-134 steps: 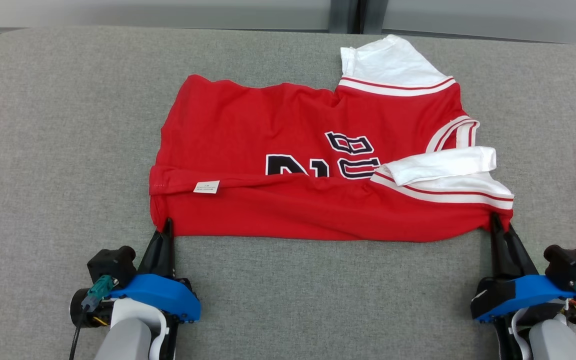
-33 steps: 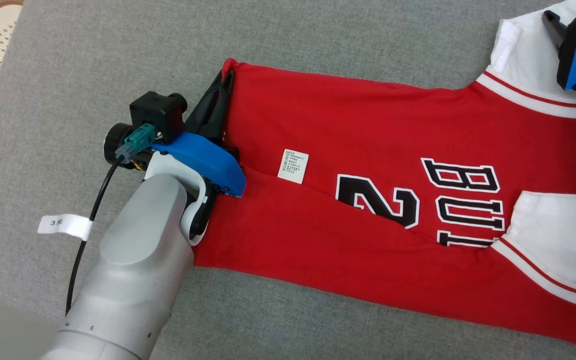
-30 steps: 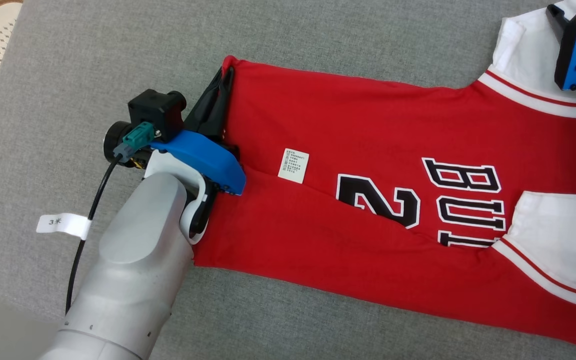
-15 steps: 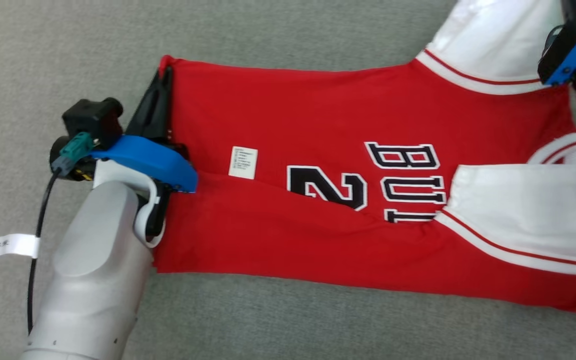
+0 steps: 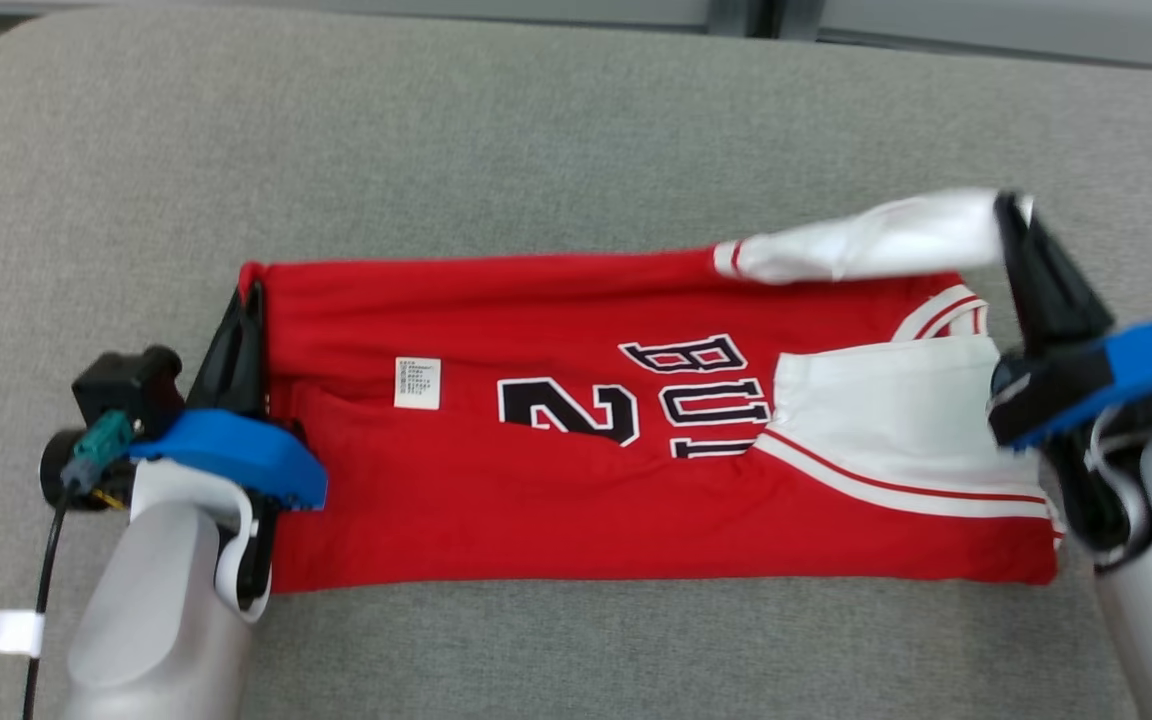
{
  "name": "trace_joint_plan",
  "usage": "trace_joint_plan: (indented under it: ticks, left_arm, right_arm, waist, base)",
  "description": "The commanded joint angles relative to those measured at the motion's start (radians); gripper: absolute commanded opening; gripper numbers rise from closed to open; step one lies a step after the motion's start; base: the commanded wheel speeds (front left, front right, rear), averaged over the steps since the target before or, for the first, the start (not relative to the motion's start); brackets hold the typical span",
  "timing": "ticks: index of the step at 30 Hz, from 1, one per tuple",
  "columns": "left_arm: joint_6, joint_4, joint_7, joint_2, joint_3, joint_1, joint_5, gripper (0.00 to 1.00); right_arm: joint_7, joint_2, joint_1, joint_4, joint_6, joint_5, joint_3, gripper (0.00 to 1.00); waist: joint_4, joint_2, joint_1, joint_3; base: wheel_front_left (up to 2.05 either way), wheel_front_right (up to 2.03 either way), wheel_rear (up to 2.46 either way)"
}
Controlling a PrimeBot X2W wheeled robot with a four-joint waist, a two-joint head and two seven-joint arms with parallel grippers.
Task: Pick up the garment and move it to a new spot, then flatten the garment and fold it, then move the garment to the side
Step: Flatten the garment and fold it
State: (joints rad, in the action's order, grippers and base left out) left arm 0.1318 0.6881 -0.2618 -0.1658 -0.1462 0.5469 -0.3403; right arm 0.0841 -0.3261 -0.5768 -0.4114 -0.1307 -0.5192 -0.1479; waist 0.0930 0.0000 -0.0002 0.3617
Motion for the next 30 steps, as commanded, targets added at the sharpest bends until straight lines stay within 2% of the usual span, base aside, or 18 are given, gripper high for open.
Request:
trace_joint_plan:
  ticks: [1, 5, 12, 13, 14, 15, 18, 23, 30]
  left_arm:
    - [-0.002, -0.007, -0.004, -0.008, 0.016, -0.044, 0.014, 0.00]
    - [-0.002, -0.019, -0.004, -0.009, 0.033, -0.118, 0.032, 0.00]
    - [-0.002, -0.045, -0.004, 0.013, 0.071, -0.236, 0.050, 0.00]
    - [-0.002, -0.048, -0.004, 0.017, 0.076, -0.252, 0.054, 0.29]
    - [-0.002, -0.050, -0.004, 0.022, 0.084, -0.268, 0.057, 0.69]
    - [-0.002, -0.055, -0.004, 0.027, 0.095, -0.280, 0.063, 1.00]
    - [-0.015, -0.090, -0.004, 0.046, 0.133, -0.317, 0.087, 1.00]
    - [-0.050, -0.227, -0.004, 0.074, 0.193, -0.383, 0.160, 1.00]
    - [-0.038, -0.295, -0.003, 0.105, 0.201, -0.470, 0.210, 1.00]
  right_arm:
    - [0.003, 0.013, 0.102, 0.046, 0.000, -0.028, 0.011, 0.00]
    - [0.002, 0.049, 0.245, 0.103, 0.000, -0.063, 0.014, 0.00]
    - [0.012, 0.097, 0.365, 0.099, 0.000, -0.060, 0.016, 0.00]
    - [0.014, 0.100, 0.374, 0.087, 0.000, -0.048, 0.017, 0.00]
    - [0.012, 0.100, 0.380, 0.076, 0.000, -0.031, 0.014, 0.43]
    - [0.021, 0.104, 0.380, 0.067, 0.000, -0.018, 0.015, 1.00]
    - [0.067, 0.107, 0.366, 0.042, 0.000, 0.054, 0.024, 1.00]
    - [0.156, 0.128, 0.332, 0.013, 0.000, 0.203, 0.061, 1.00]
    - [0.180, 0.197, 0.370, -0.044, 0.000, 0.316, 0.111, 1.00]
  waist:
    - [-0.036, 0.0000, 0.0002, -0.048]
    - [-0.055, 0.0000, 0.0002, -0.077]
    - [-0.072, 0.0000, 0.0002, -0.111]
    - [-0.073, 0.0000, 0.0002, -0.116]
    - [-0.073, 0.0000, 0.0002, -0.119]
    - [-0.072, 0.0000, 0.0002, -0.124]
    - [-0.069, 0.0000, 0.0002, -0.138]
    - [-0.061, 0.0000, 0.0002, -0.168]
    - [-0.048, 0.0000, 0.0002, -0.226]
  base:
    - [0.00, 0.00, 0.00]
    - [0.00, 0.00, 0.00]
    - [0.00, 0.00, 0.00]
    - [0.00, 0.00, 0.00]
    - [0.00, 0.00, 0.00]
    - [0.00, 0.00, 0.00]
    - [0.00, 0.00, 0.00]
    - [0.00, 0.00, 0.00]
    - [0.00, 0.00, 0.00]
